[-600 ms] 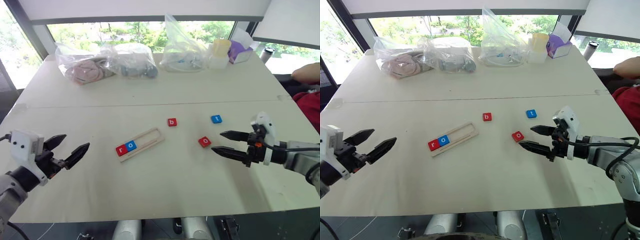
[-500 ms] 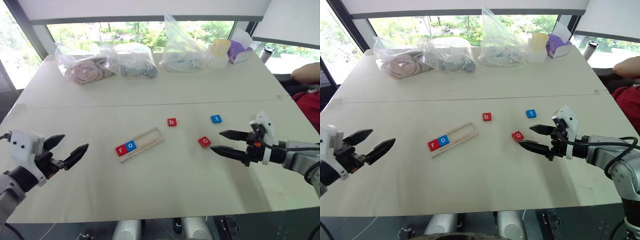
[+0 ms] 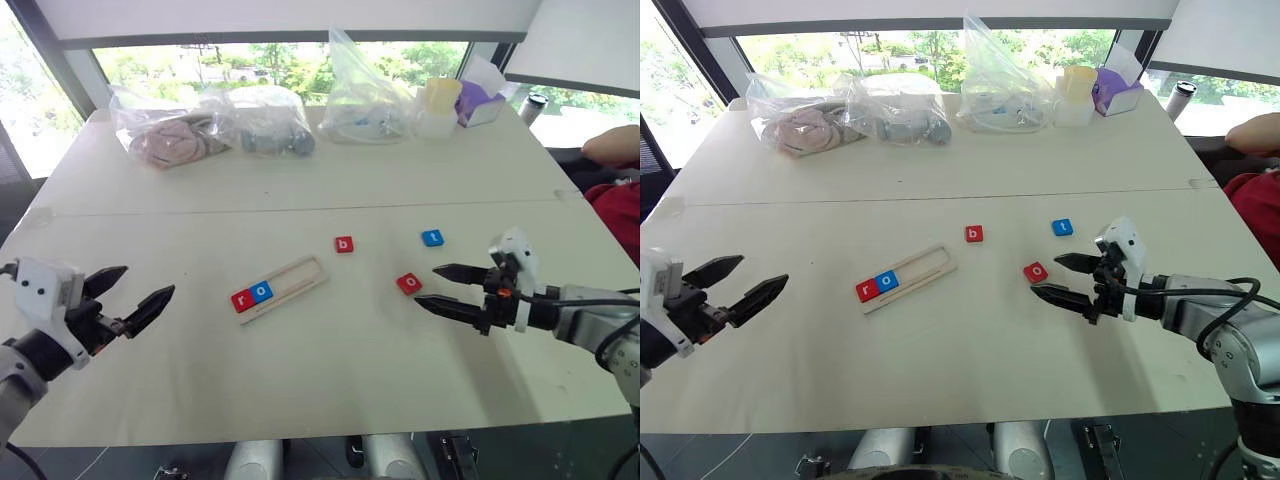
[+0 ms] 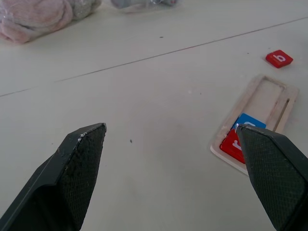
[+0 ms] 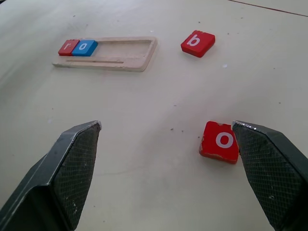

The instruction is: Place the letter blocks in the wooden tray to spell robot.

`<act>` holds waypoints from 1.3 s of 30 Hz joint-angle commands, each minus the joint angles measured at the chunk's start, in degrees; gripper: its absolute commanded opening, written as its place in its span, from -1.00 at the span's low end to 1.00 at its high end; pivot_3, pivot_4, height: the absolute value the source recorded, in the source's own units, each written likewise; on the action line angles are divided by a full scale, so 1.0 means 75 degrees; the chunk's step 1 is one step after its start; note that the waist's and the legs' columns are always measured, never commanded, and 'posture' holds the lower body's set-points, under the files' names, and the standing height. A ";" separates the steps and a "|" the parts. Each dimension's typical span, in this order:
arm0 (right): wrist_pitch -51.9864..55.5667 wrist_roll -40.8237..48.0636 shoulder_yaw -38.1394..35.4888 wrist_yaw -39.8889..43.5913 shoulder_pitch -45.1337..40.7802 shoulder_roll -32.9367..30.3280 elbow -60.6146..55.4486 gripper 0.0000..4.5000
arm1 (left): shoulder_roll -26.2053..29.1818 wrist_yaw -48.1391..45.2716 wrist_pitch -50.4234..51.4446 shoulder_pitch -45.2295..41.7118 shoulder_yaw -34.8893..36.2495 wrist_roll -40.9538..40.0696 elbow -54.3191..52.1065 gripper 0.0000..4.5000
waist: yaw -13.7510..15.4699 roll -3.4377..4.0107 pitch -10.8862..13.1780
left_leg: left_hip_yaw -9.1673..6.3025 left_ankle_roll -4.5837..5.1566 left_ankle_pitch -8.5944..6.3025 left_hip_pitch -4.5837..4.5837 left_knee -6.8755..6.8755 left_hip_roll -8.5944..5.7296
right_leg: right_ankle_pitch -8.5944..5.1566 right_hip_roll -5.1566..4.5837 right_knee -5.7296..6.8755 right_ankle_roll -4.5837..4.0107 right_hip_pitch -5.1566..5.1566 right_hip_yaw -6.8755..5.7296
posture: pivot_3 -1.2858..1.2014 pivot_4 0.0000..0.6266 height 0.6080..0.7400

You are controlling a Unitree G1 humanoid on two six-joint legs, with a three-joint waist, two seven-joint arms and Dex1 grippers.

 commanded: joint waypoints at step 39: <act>0.0623 0.0090 0.1168 -0.1680 -0.0009 0.0860 -0.2241 0.99 | 0.0593 -0.2195 -0.3364 -0.2998 -0.6172 0.4220 0.3693 1.00 | 0.0040 0.0011 -0.0001 | 0.0000 0.0012 -0.0006 -0.0012 -0.0031 0.0002 | 0.0023 -0.0002 -0.0055 -0.0010 0.0006 -0.0008 | 0.03 -0.52 1.00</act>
